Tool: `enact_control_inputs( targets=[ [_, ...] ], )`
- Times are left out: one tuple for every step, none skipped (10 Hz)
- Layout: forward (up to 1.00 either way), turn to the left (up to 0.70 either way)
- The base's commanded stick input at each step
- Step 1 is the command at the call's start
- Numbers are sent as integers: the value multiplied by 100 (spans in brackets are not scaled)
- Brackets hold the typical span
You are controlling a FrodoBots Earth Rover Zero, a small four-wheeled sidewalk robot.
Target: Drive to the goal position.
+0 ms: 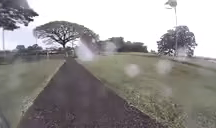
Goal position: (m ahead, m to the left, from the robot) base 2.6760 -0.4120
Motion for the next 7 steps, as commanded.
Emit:
enact_control_inputs(
  targets=[
    [100, 40],
    [100, 34],
    [100, 2],
    [100, 0],
    [100, 0],
    [100, 0],
    [100, 0]
  ],
)
